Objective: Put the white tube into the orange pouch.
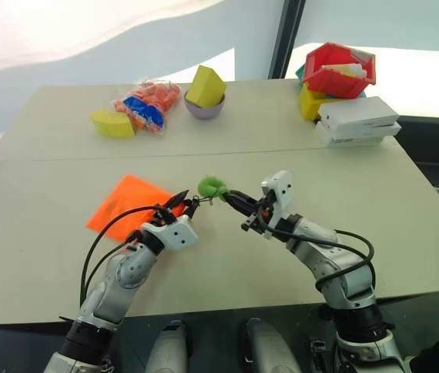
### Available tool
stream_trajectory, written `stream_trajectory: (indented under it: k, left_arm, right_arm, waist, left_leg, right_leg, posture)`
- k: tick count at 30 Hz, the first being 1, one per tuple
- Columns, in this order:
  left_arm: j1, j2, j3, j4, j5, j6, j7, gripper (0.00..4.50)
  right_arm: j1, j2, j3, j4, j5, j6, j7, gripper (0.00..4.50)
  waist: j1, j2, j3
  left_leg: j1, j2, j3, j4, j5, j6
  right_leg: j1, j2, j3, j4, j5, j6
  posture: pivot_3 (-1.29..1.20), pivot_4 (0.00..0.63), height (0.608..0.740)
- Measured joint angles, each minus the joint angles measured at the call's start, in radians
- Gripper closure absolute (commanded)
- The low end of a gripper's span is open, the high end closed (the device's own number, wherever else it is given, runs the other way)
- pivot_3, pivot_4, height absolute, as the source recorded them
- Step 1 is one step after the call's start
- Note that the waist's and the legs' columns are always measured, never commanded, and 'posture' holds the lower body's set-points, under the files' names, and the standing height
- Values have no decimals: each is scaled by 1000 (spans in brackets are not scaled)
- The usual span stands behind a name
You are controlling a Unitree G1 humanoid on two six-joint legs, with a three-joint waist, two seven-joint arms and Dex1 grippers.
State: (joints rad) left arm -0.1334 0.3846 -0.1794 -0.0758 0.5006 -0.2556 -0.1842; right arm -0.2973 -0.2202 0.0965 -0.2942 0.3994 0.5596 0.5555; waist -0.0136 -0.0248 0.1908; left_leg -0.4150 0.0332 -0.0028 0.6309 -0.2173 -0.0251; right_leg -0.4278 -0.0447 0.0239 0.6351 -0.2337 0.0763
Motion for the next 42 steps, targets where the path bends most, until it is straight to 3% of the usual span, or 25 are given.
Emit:
stream_trajectory:
  k: [8,11,13,21,28,37,39,42]
  left_arm:
    - [1,5,0,1,23,-11,40,2449]
    - [2,6,-1,7,30,-12,45,3374]
    - [2,6,-1,13,34,-16,53,4282]
    - [20,14,-1,15,32,-16,54,4279]
    - [127,57,36,-42,-16,-16,29,4279]
    - [239,86,92,-117,-45,6,29,4279]
    - [247,83,94,-123,-64,12,24,3259]
    - [269,77,99,-122,-105,23,7,1884]
  right_arm:
    - [0,0,4,0,-1,0,-1,4500]
    - [0,0,4,0,-1,0,-1,4500]
    - [0,0,5,0,-1,0,-2,4500]
    - [0,-1,3,0,-6,-8,-17,4500]
    - [-42,4,-49,99,-90,-67,-151,4500]
    - [-57,4,-56,172,-151,-93,-196,4500]
    - [-57,4,-49,172,-154,-95,-193,4500]
    - [-56,-10,-43,172,-155,-91,-169,3511]
  waist:
    - [0,0,0]
    - [0,0,0]
    - [0,0,0]
    - [-1,0,0]
    - [-3,0,0]
    - [-5,2,-1]
    - [-5,2,-1]
    - [-4,2,-1]
  left_leg:
    - [0,0,0,0,0,0]
    - [0,0,0,0,0,0]
    - [0,0,0,0,0,0]
    - [1,0,0,0,0,0]
    - [3,0,1,-1,0,0]
    - [5,1,2,-2,0,0]
    - [5,1,2,-2,0,0]
    - [5,1,2,-2,0,0]
  right_leg:
    - [0,0,0,0,0,0]
    - [0,0,0,0,0,0]
    - [0,0,0,0,0,0]
    - [0,0,0,0,0,0]
    - [1,0,0,0,-2,-3]
    - [3,0,1,1,-2,-3]
    - [3,0,1,1,-2,-3]
    - [3,0,1,1,-2,-4]
  posture:
    - [0,150,740]
    - [0,150,740]
    - [0,150,740]
    - [0,150,740]
    - [0,150,740]
    - [0,150,740]
    - [0,150,740]
    - [0,150,740]
